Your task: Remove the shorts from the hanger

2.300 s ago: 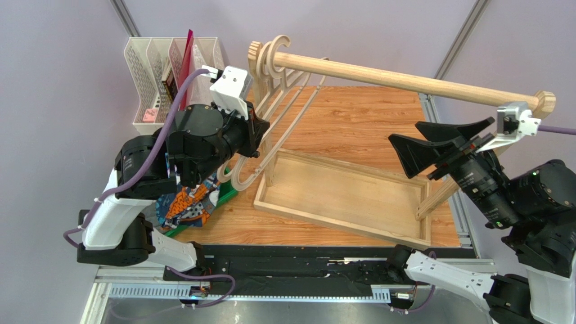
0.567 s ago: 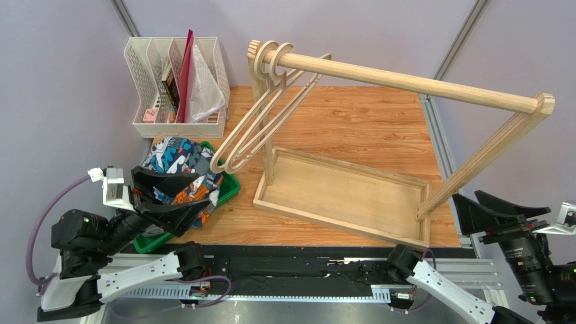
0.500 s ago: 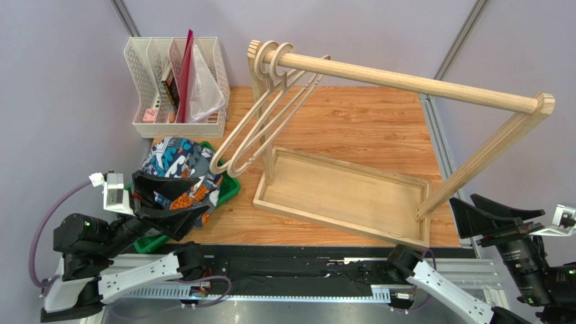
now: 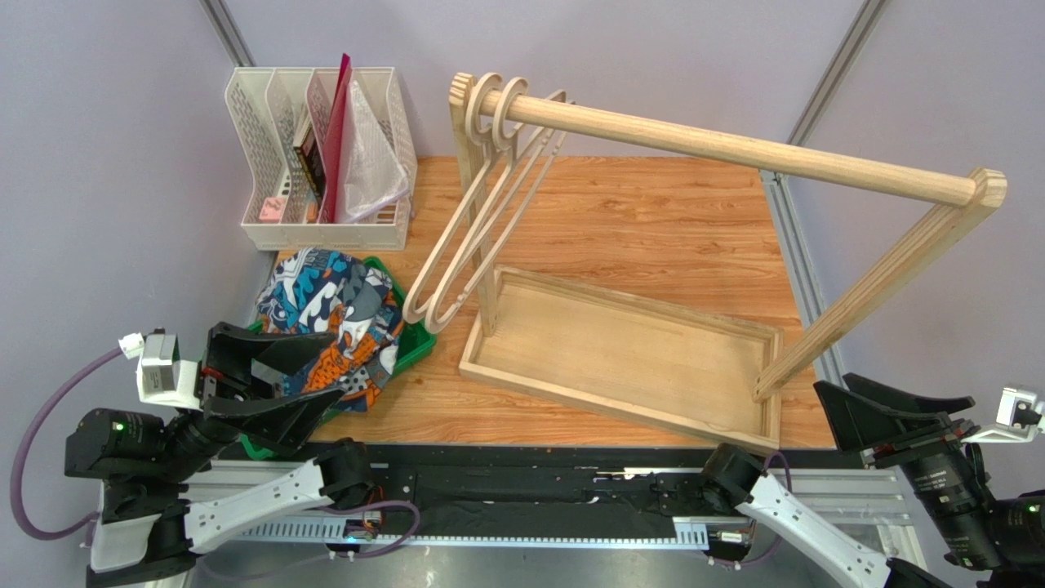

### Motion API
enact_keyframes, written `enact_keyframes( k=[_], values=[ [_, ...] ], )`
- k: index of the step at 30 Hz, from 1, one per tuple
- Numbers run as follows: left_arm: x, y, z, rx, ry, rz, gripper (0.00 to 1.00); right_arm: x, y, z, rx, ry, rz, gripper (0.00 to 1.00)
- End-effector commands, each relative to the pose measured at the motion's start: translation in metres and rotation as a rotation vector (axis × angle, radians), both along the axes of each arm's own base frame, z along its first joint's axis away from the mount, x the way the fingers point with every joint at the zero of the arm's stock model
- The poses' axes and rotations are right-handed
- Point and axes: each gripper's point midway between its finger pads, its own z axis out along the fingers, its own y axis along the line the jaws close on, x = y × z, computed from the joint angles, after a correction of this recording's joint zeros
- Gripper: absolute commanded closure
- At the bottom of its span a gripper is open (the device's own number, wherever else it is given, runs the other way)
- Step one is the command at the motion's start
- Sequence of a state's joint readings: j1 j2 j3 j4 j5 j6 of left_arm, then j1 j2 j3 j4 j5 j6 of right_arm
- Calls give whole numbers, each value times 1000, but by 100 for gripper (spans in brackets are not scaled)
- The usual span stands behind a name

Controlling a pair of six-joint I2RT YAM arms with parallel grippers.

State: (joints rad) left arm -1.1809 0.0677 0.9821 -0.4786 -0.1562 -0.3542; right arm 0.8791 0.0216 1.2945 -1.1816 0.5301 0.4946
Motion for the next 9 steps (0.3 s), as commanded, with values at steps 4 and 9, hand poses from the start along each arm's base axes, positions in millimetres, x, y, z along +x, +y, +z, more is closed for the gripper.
enact_keyframes(
  k=[4,9],
  values=[
    [-7,12,9,-55,-9,-12,6,-1,-4,6,13,-1,-14,2],
    [-5,11,6,-39,-3,-3,6,0,-1,3,-5,6,-7,1]
  ],
)
